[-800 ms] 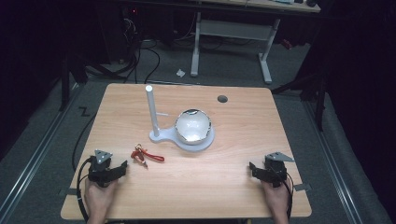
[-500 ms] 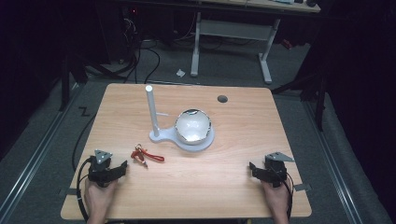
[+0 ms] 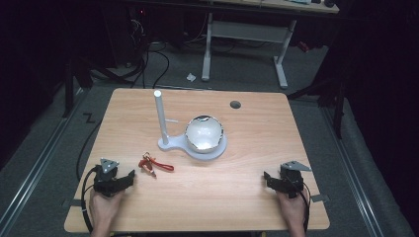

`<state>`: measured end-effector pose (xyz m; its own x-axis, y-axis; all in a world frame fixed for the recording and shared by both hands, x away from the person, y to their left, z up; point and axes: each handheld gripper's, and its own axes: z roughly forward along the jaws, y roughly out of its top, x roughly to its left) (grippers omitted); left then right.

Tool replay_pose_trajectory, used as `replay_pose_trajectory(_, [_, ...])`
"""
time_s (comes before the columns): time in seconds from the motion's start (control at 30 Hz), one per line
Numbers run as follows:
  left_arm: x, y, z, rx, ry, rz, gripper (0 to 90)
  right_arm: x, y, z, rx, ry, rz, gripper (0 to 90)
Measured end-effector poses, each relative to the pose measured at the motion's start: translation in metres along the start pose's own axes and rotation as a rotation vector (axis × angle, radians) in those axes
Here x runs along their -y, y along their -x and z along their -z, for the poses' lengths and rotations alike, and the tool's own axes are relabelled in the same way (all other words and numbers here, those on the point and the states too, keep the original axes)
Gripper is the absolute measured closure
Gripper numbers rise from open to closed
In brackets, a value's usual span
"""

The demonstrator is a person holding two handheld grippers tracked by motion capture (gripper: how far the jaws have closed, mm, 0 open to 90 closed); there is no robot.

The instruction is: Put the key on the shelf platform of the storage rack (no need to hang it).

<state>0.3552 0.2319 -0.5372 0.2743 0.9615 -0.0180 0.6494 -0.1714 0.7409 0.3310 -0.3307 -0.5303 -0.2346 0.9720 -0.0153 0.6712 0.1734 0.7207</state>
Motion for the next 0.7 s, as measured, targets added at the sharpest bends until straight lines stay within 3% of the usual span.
replay_pose_trajectory(0.23, [0.0, -0.001, 0.002, 0.007, -0.006, 0.009, 25.0, 0.0, 0.0, 0.0, 0.0, 0.0, 0.0, 27.7])
replay_pose_trajectory(0.7, [-0.006, 0.007, 0.017, 0.029, 0.001, -0.018, 20.2, 0.0, 0.0, 0.0, -0.001, 0.0, -0.001, 27.7])
